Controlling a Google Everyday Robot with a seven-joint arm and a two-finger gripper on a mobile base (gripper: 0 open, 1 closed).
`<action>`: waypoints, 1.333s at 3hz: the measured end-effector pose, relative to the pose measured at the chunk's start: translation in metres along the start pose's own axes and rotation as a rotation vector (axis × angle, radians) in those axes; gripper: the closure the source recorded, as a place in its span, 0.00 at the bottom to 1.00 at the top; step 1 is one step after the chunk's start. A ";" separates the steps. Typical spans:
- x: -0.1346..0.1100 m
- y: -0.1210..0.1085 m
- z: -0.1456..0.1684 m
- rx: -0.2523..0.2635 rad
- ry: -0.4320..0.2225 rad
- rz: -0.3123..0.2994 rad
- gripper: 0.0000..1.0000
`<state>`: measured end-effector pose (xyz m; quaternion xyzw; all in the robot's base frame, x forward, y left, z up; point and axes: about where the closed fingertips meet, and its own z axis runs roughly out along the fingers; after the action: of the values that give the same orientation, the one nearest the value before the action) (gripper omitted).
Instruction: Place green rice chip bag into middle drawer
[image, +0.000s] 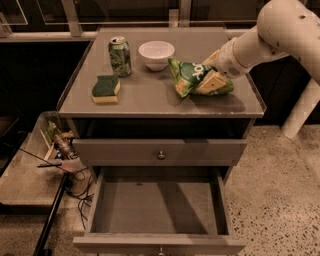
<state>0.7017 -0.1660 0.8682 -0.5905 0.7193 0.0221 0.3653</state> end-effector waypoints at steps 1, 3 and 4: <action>0.000 0.000 0.000 0.000 0.000 0.000 0.64; 0.000 0.000 0.000 0.000 0.000 0.000 1.00; 0.000 0.000 0.000 0.000 0.000 0.000 1.00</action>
Offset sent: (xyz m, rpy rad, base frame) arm 0.0000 0.0000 0.0000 0.0000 0.0001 0.0000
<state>0.7017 -0.1659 0.8681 -0.5906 0.7193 0.0222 0.3652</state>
